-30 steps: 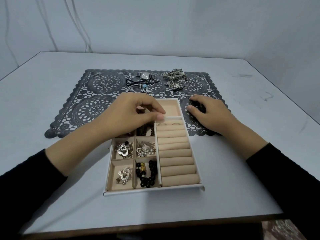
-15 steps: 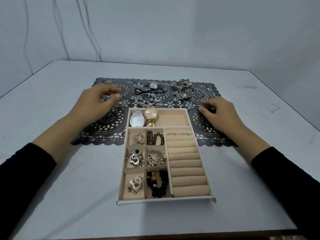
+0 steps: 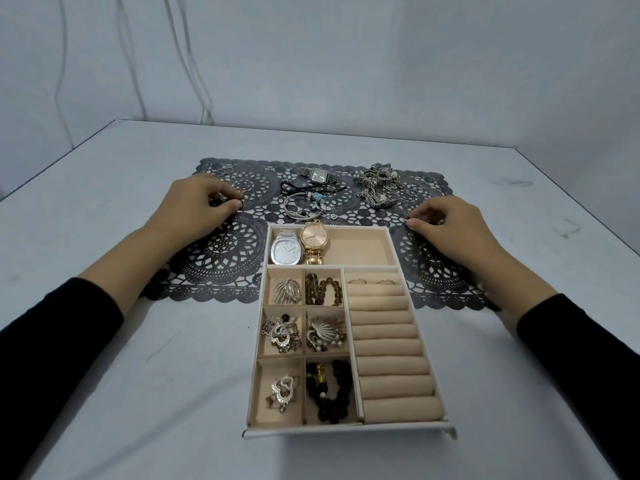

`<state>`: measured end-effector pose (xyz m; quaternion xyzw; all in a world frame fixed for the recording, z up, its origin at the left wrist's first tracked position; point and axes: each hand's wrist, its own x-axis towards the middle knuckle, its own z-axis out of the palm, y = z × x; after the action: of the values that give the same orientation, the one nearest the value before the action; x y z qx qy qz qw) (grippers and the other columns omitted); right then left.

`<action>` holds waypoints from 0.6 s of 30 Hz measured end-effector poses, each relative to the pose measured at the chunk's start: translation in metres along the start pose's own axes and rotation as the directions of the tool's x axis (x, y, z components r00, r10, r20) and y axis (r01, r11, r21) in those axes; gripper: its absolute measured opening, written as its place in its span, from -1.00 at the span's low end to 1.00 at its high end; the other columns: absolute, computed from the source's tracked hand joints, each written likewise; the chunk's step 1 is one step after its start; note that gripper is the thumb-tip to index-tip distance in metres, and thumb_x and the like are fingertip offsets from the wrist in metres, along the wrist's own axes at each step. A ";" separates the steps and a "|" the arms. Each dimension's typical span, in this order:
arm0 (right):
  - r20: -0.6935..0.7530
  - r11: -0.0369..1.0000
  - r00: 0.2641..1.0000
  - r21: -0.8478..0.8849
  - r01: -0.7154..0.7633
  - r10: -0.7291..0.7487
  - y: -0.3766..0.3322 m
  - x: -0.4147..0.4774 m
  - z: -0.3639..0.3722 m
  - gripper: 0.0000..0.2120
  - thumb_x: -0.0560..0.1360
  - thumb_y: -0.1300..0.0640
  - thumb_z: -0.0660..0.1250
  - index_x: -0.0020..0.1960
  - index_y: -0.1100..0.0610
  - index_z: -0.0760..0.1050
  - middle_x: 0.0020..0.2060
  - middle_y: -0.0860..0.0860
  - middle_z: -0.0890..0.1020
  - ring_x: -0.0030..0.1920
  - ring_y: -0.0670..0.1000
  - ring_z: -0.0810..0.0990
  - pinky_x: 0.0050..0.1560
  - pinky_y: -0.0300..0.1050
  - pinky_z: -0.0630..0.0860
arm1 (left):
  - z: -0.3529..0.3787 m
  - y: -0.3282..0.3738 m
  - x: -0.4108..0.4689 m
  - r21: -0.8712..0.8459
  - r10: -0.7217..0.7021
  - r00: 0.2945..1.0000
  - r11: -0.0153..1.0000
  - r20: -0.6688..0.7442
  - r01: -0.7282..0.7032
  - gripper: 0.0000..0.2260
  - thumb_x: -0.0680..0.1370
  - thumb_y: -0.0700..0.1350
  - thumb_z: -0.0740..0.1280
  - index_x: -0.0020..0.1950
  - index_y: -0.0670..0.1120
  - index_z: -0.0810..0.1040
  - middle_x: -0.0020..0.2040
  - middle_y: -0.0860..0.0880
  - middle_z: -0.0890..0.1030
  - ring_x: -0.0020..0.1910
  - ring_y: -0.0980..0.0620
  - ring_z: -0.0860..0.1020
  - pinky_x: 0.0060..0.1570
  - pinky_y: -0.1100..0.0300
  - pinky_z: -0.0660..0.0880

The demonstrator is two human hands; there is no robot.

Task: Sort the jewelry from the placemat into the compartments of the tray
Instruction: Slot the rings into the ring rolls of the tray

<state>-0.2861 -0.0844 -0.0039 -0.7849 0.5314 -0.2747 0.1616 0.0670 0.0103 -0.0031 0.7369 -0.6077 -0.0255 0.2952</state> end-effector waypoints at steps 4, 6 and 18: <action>-0.004 0.999 1.000 0.038 -0.010 0.010 0.002 0.001 0.002 -0.92 0.45 0.14 0.45 -0.07 0.11 0.61 -0.18 0.01 0.62 -0.11 -0.02 0.55 -0.14 -0.22 0.37 | -0.002 0.001 0.003 0.005 -0.021 0.999 1.000 0.032 0.021 -0.88 0.52 -0.05 0.42 0.03 -0.01 0.68 0.00 0.03 0.58 0.00 0.02 0.53 0.02 0.20 0.38; -0.013 0.998 1.000 0.067 -0.003 0.003 0.003 0.000 0.003 -0.92 0.44 0.16 0.45 -0.07 0.11 0.59 -0.18 0.00 0.62 -0.13 -0.03 0.55 -0.18 -0.31 0.39 | -0.003 0.001 0.005 0.015 -0.024 0.998 1.000 0.051 0.024 -0.88 0.52 -0.05 0.43 0.02 -0.02 0.67 -0.01 0.04 0.57 0.00 0.01 0.54 0.03 0.18 0.39; -0.065 0.967 0.998 0.252 0.032 -0.016 0.002 -0.010 0.000 -0.93 0.43 0.20 0.46 -0.11 0.07 0.62 -0.23 0.03 0.64 -0.26 -0.11 0.52 -0.22 -0.51 0.39 | -0.002 0.002 -0.002 -0.049 0.035 0.999 0.998 0.010 -0.034 -0.91 0.52 -0.11 0.42 0.00 -0.07 0.60 -0.11 0.03 0.61 -0.18 0.14 0.52 -0.14 0.35 0.36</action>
<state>-0.2899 -0.0761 -0.0076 -0.7552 0.4875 -0.3665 0.2402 0.0658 0.0130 -0.0009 0.7186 -0.6211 -0.0392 0.3103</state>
